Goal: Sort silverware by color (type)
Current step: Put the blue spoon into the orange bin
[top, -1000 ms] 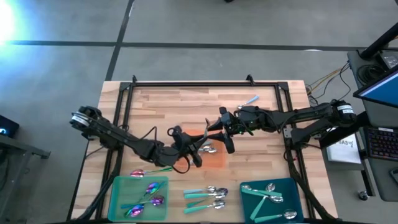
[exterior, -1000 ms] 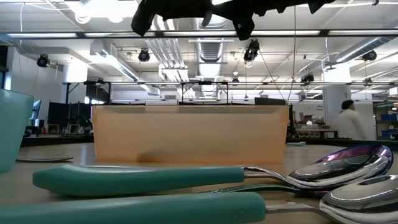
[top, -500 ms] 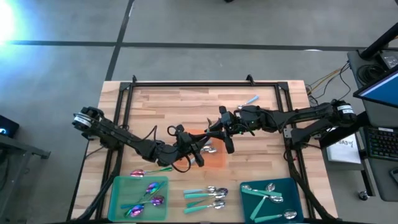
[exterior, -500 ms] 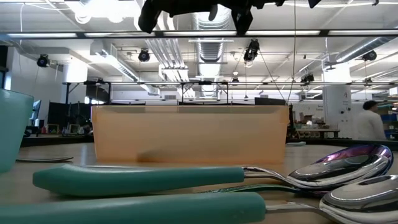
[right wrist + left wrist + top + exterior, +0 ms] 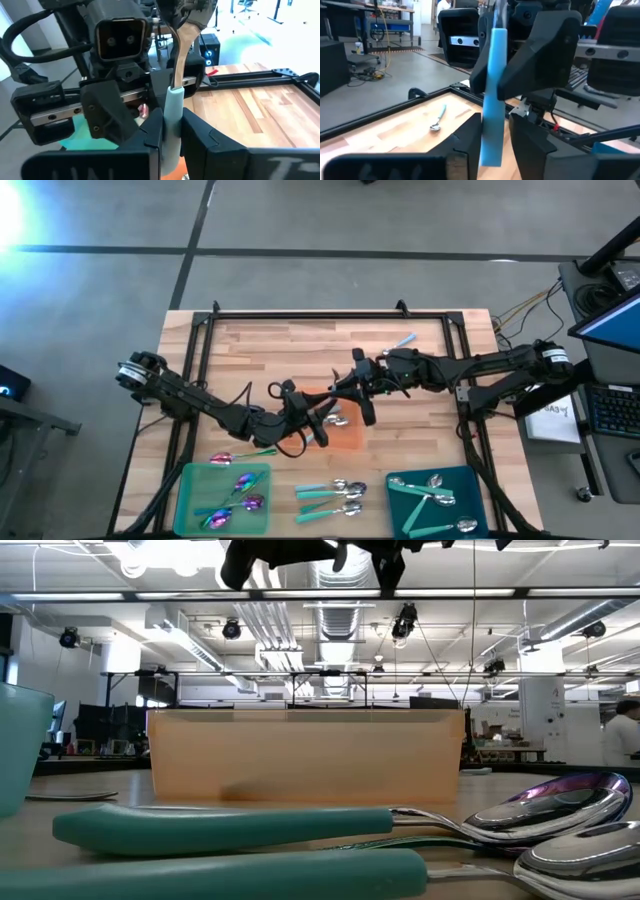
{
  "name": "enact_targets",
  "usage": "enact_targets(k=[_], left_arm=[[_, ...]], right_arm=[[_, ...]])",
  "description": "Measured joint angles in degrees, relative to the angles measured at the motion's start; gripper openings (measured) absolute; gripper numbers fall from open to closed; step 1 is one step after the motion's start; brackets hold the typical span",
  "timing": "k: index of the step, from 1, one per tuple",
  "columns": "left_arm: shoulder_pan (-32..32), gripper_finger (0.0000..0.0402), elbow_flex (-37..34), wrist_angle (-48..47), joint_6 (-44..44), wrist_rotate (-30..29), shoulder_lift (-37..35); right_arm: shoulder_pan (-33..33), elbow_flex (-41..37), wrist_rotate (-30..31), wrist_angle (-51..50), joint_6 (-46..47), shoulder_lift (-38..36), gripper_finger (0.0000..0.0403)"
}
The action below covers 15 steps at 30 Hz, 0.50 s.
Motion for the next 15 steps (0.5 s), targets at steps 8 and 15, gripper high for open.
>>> enact_targets(k=[8,15], left_arm=[[-0.1,0.0128,0.0,-0.3,4.9,-1.3,-0.1],[-0.3,0.0150,0.0,-5.8,6.5,-1.7,-1.6]], right_arm=[[-0.1,0.0,5.2,-6.9,0.0,-0.7,0.0033],[-0.4,0.0,5.6,-18.8,3.7,-2.8,0.0033]])
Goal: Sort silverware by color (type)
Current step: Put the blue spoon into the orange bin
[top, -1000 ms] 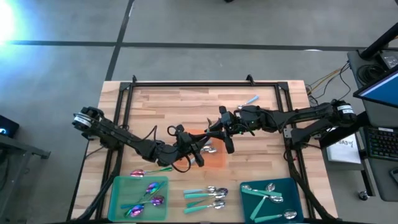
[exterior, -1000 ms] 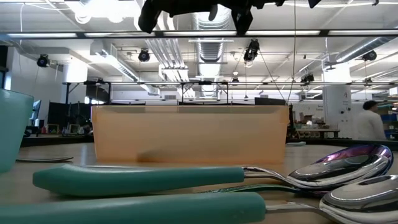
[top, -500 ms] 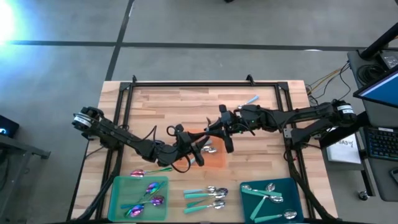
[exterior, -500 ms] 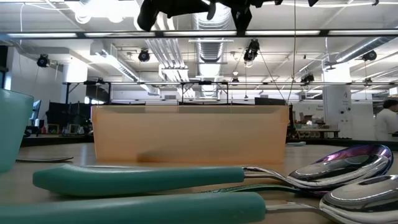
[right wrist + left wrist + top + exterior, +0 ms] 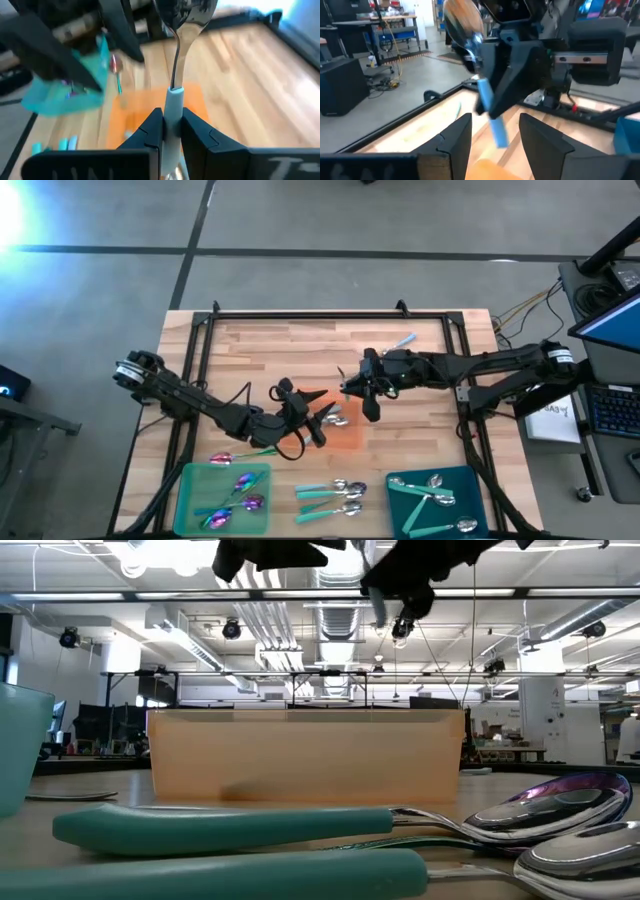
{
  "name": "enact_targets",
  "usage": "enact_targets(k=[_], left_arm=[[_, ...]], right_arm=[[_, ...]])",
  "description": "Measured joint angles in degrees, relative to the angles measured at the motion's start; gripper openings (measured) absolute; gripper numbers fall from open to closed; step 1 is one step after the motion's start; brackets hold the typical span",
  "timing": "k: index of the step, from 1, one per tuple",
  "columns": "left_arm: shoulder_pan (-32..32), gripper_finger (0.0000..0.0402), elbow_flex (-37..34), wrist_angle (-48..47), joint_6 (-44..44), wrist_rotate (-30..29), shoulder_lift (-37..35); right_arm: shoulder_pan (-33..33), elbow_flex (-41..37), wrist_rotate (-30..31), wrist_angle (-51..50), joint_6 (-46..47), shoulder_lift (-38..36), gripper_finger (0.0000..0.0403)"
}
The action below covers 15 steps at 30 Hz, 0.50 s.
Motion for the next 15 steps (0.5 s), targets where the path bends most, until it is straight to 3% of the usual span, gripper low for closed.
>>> enact_targets(k=[6,15], left_arm=[[-0.1,0.0151,0.0,-12.1,-6.1,-0.1,-4.0],[-0.3,0.0151,0.0,-25.9,-14.6,0.3,-9.5]], right_arm=[[0.5,0.0,-3.3,-8.9,5.7,0.3,0.0033],[4.9,0.0,-5.3,-8.1,6.0,6.3,0.0033]])
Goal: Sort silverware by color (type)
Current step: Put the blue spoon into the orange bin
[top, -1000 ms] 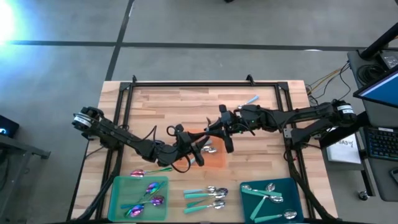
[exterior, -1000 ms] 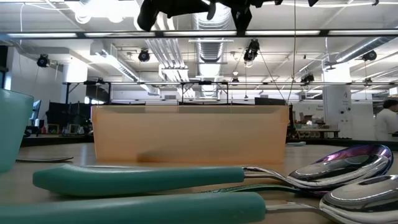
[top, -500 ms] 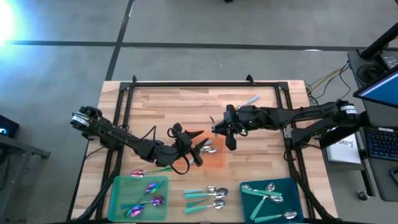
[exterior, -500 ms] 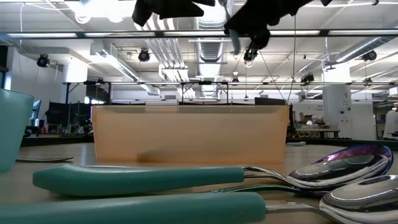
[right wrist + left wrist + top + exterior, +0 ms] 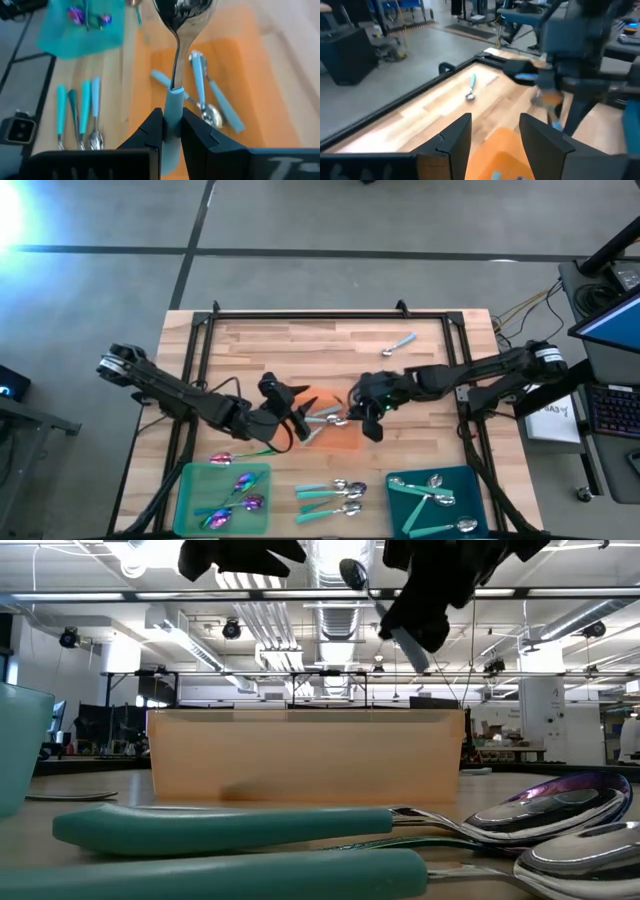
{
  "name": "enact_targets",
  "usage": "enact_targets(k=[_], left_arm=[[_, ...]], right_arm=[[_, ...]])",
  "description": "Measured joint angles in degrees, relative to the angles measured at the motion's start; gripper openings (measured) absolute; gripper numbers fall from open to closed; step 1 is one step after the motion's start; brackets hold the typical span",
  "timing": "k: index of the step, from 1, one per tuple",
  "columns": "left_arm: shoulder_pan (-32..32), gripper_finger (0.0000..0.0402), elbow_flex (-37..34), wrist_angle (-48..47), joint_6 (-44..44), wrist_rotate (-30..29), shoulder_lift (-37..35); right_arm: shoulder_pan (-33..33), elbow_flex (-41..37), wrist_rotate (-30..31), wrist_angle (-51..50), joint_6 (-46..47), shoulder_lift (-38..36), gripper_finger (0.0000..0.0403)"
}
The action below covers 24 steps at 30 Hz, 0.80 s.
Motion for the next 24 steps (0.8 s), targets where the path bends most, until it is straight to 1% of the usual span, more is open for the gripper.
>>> enact_targets(k=[3,7,11,15,18,24], left_arm=[[-0.2,0.0151,0.0,-4.7,-4.1,3.5,-1.6],[-0.3,0.0150,0.0,-9.2,-10.2,10.4,-2.6],[-0.7,0.0150,0.0,-11.7,-13.1,17.4,-2.4],[-1.3,0.0150,0.0,-12.3,-15.3,22.8,-2.0],[-1.7,0.0150,0.0,-11.9,-15.9,24.6,-2.0],[-2.6,0.0150,0.0,-11.9,-15.9,25.0,-2.1]], right_arm=[[0.9,0.0,0.1,-0.1,0.0,2.4,0.0033],[2.0,0.0,0.0,1.8,-1.1,5.1,0.0033],[2.6,0.0,0.1,4.7,-3.0,7.5,0.0033],[2.8,0.0,0.6,4.8,-3.1,10.2,0.0033],[3.1,0.0,0.7,5.8,-2.8,12.1,0.0033],[3.5,0.0,0.7,7.8,-2.6,15.3,0.0033]])
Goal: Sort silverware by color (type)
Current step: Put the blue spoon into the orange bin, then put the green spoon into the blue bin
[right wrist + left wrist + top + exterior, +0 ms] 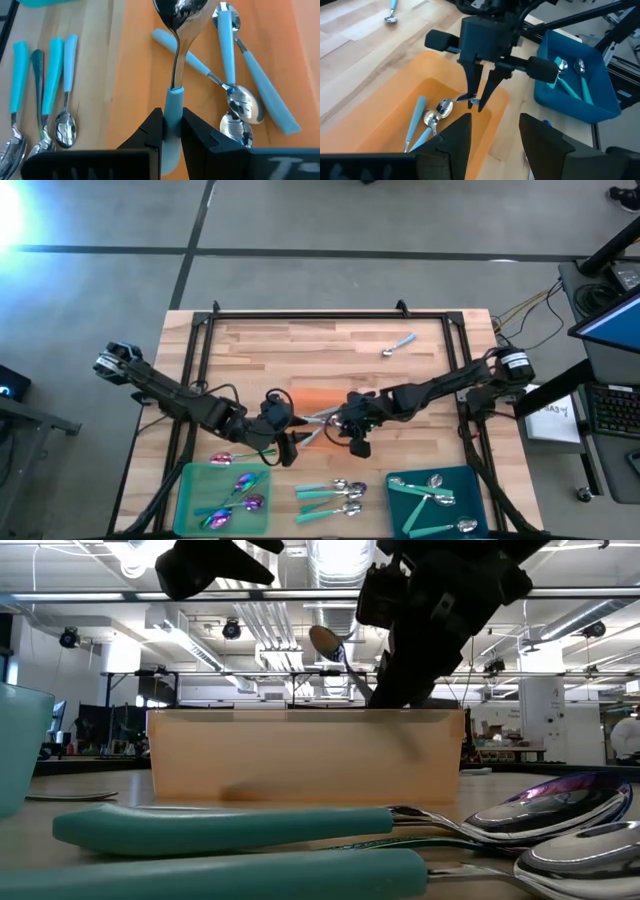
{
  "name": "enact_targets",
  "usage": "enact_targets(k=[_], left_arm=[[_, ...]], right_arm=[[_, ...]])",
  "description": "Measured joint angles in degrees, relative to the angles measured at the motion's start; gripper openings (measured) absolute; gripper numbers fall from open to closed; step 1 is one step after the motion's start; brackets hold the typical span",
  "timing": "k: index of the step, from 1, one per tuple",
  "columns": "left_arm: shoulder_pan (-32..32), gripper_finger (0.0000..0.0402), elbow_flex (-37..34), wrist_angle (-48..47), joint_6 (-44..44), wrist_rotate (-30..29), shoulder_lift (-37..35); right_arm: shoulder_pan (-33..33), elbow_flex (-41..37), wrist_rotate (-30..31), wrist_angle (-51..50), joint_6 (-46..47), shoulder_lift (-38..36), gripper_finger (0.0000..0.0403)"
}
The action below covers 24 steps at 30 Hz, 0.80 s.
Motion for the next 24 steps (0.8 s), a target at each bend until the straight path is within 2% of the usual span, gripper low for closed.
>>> enact_targets(k=[8,14,18,24], left_arm=[[0.0,0.0150,0.0,0.1,-0.2,1.5,0.0],[0.0,0.0150,0.0,0.0,-1.5,4.8,0.0],[0.0,0.0150,0.0,-1.1,-2.7,5.2,0.0],[-0.2,0.0150,0.0,-11.4,-8.3,15.2,-0.3]], right_arm=[[0.0,0.0,-0.4,0.4,0.1,1.1,0.0036],[0.0,0.0,-0.6,0.3,1.6,0.3,0.0122],[0.0,0.0,-0.6,-0.4,1.8,-0.1,0.0160],[0.0,1.3,-0.6,-5.3,2.3,-2.9,0.0168]])
